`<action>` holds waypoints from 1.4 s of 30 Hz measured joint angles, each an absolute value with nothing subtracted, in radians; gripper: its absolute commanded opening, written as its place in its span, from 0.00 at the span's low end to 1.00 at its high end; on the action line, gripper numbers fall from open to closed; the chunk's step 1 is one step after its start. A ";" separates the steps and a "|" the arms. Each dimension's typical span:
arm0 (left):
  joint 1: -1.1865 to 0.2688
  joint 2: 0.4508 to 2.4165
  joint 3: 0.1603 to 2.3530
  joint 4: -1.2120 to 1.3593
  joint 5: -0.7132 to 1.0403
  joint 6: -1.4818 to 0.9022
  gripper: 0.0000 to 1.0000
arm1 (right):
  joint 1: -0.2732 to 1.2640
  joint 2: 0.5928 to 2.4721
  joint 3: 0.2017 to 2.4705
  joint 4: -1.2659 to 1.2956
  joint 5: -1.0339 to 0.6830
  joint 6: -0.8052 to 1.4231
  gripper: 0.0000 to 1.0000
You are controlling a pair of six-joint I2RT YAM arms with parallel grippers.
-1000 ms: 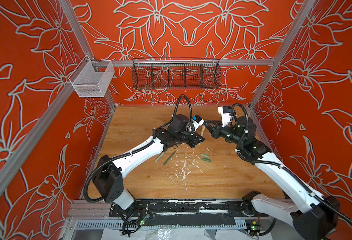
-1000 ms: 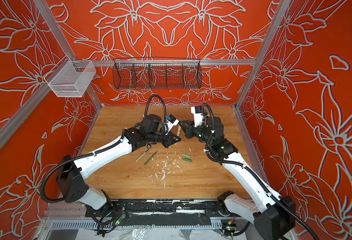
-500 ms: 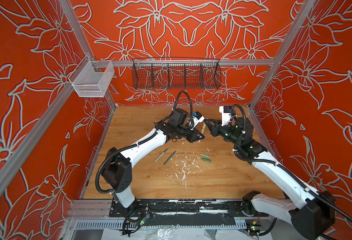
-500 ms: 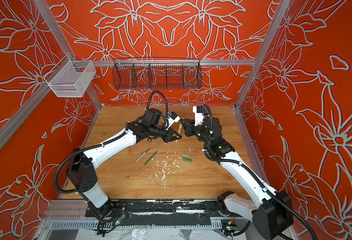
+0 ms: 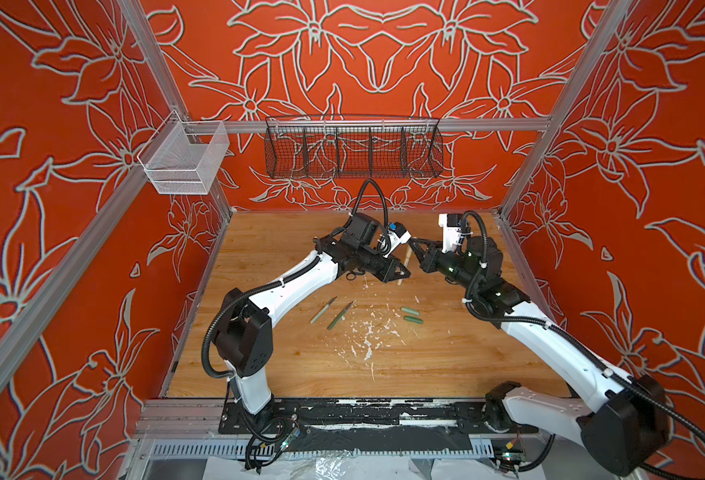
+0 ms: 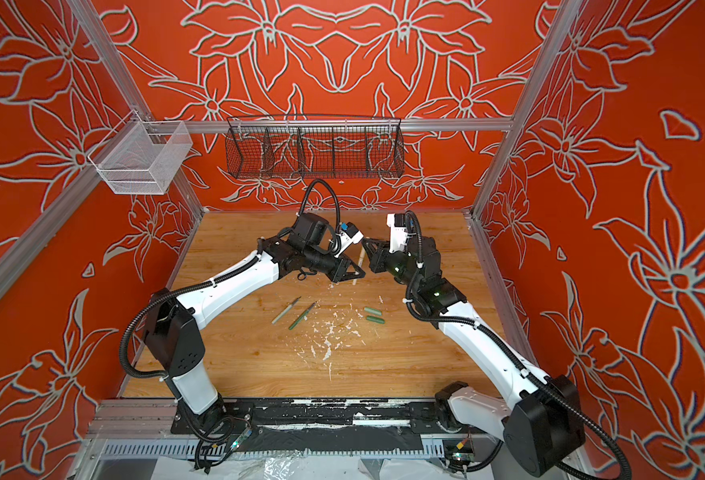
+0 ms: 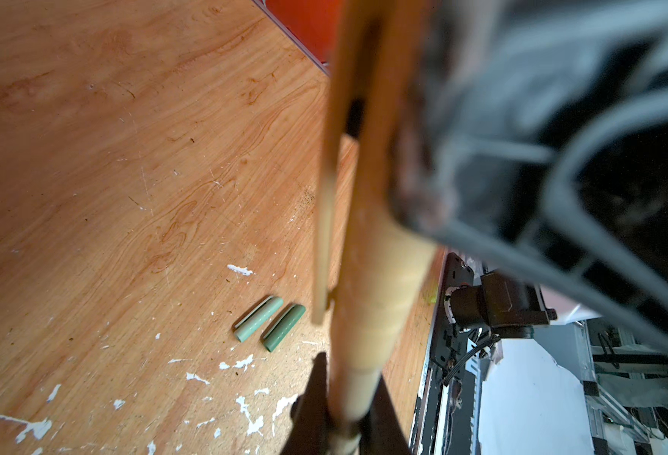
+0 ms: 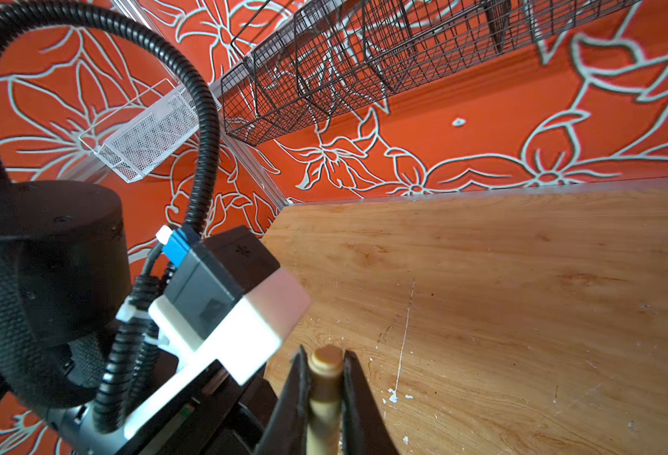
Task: Insert the pens into the pen caps
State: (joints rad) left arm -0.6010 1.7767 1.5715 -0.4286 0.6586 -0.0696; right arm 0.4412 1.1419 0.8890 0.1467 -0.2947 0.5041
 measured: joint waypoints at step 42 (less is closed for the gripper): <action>-0.561 1.604 1.204 -0.130 0.671 -0.222 0.64 | 0.424 1.118 0.897 -0.266 -0.315 0.534 0.00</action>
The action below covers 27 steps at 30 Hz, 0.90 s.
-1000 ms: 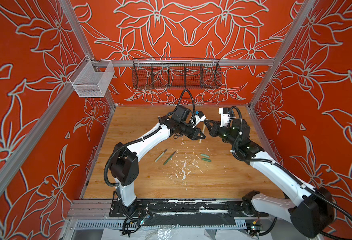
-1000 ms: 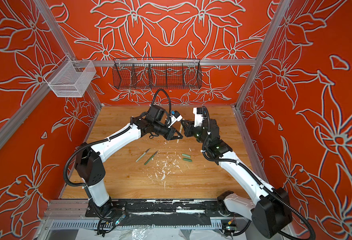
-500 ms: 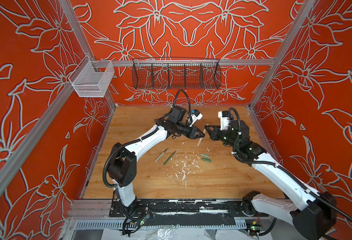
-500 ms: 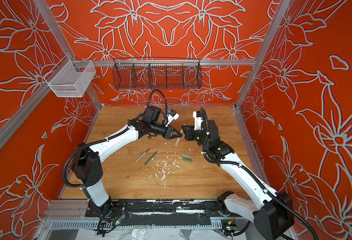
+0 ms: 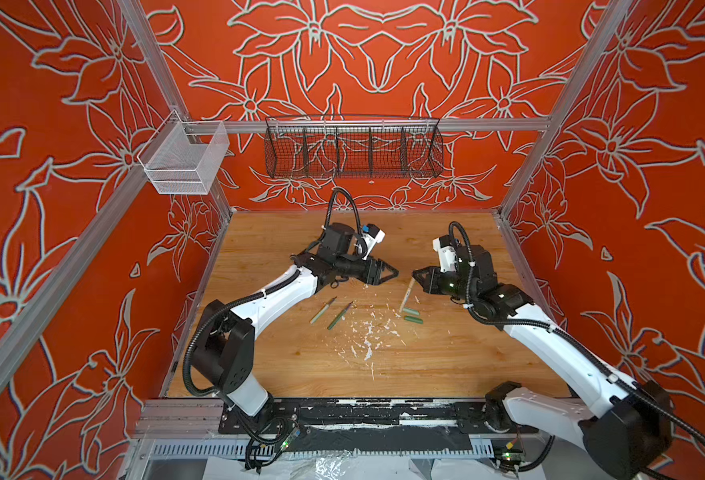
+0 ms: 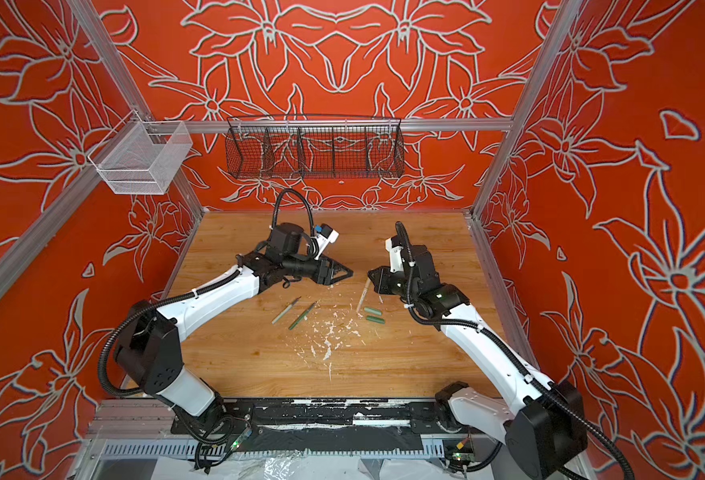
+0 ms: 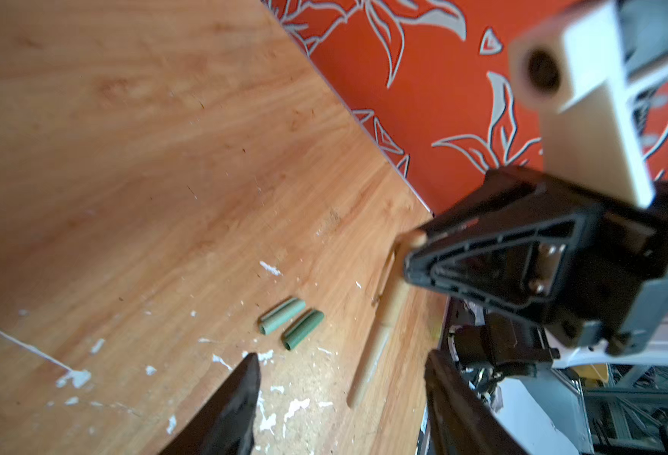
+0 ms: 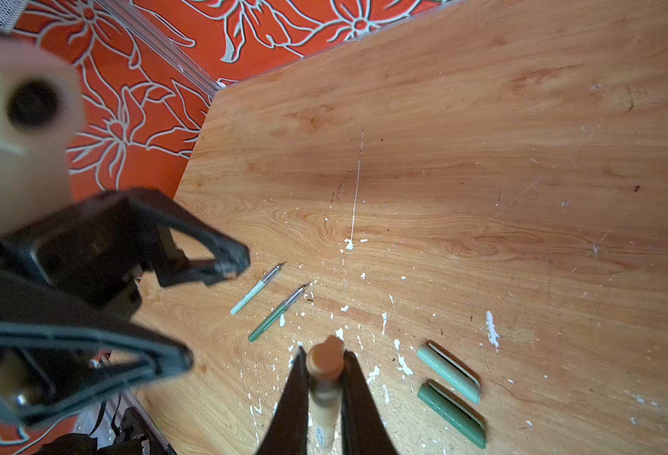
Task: Insert the pens into the pen caps
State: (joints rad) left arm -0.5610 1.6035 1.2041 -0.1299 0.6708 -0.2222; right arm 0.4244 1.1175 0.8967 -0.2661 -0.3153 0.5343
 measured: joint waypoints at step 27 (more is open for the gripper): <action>-0.729 1.640 1.117 -0.078 0.520 -0.216 0.16 | 0.418 1.084 0.897 -0.257 -0.375 0.535 0.00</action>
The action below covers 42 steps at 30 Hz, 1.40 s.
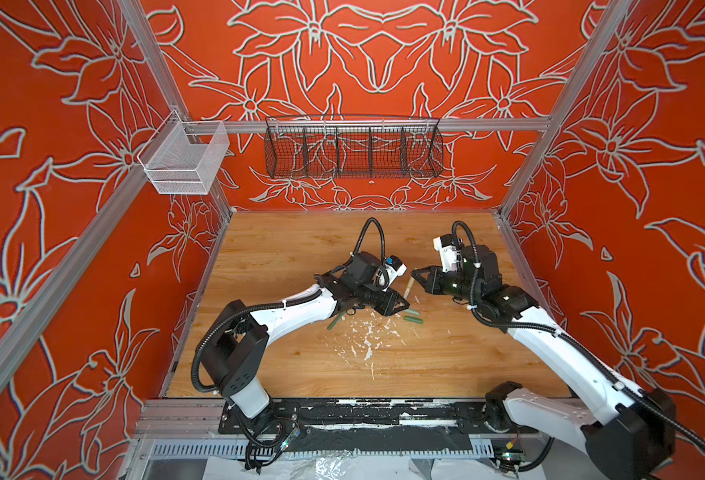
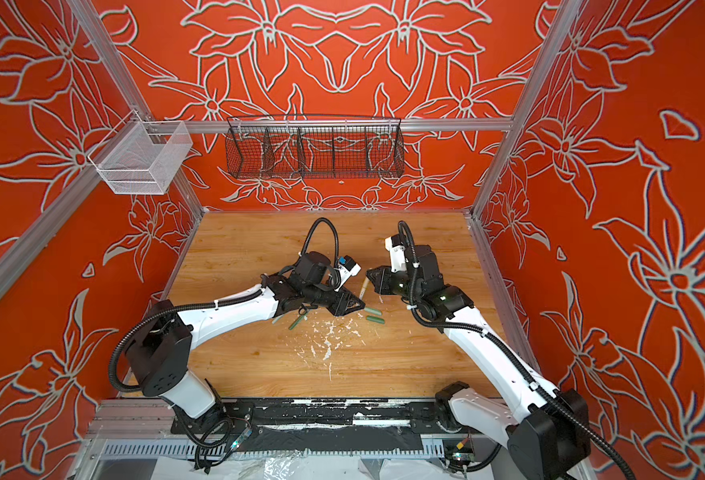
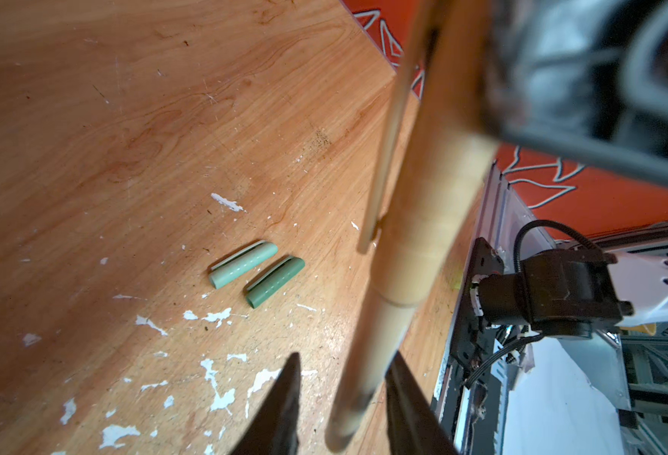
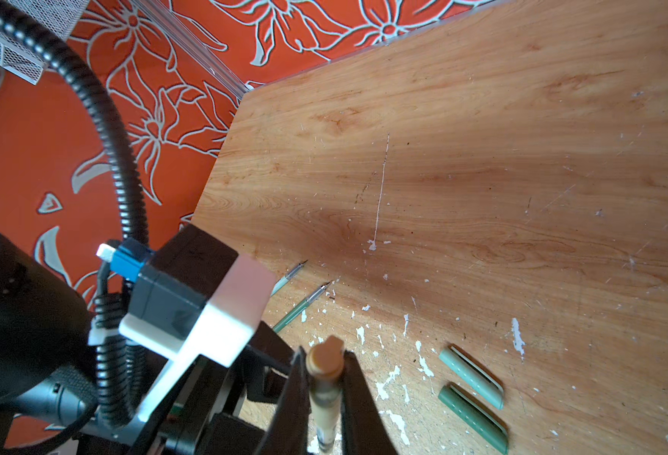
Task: Insert the pens into the pen caps
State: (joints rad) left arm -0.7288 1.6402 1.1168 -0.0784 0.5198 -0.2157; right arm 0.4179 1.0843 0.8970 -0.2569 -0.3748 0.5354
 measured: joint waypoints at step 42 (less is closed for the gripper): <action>-0.678 1.779 1.412 -0.319 0.614 -0.150 0.00 | 0.407 1.089 0.838 -0.060 -0.339 0.530 0.00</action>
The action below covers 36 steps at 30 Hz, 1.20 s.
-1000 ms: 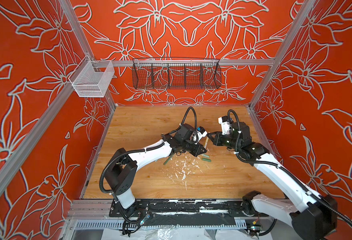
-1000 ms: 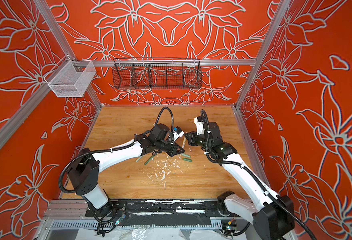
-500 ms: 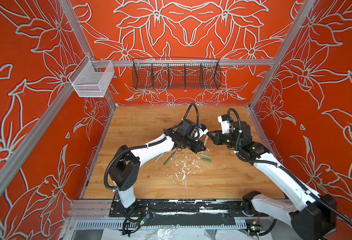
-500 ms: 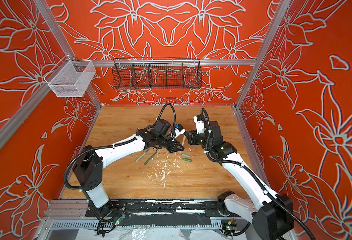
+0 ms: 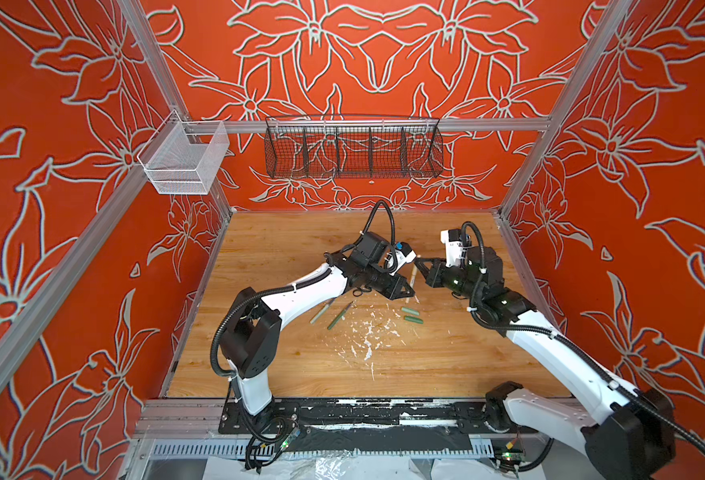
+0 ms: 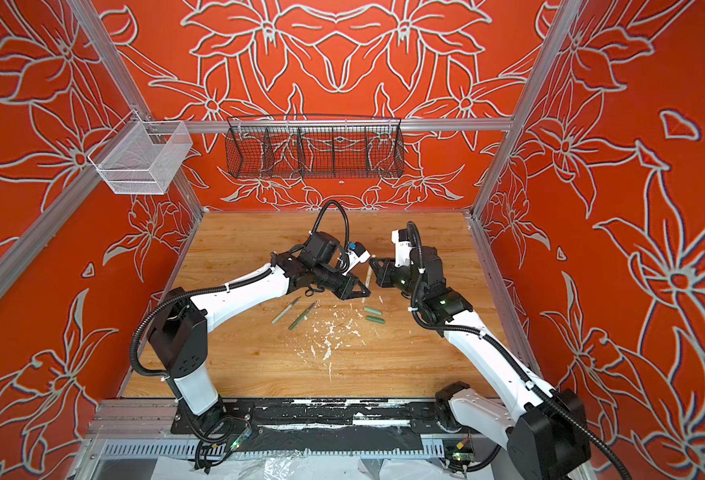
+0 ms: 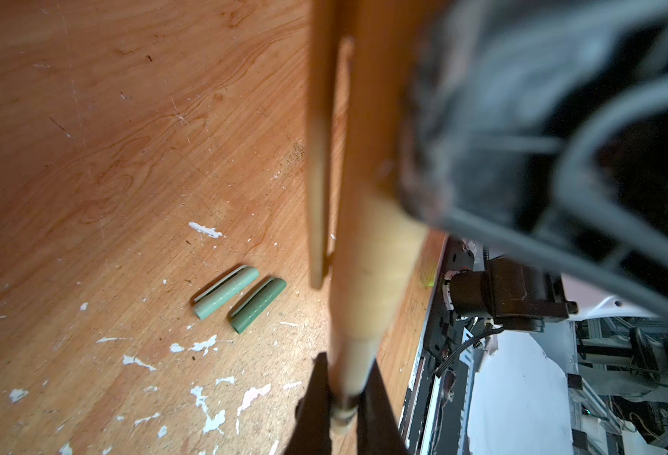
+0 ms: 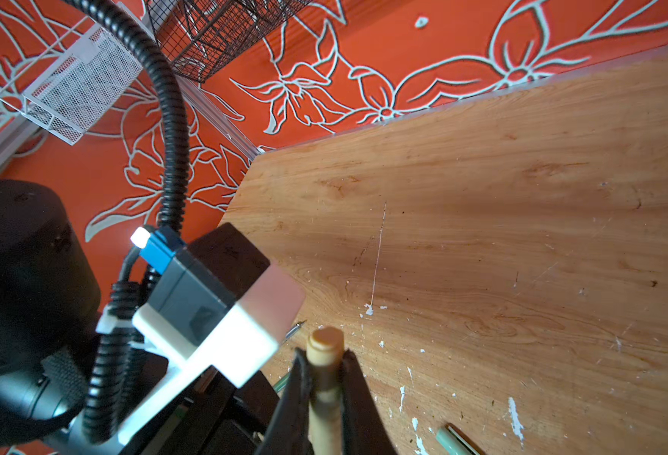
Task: Insert the pens into the pen caps
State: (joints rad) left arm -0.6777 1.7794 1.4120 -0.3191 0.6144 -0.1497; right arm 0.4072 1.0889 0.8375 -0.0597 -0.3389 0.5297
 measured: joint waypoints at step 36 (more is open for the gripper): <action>-0.632 1.611 1.231 -0.128 0.648 -0.162 0.00 | 0.431 0.976 0.929 -0.274 -0.413 0.405 0.47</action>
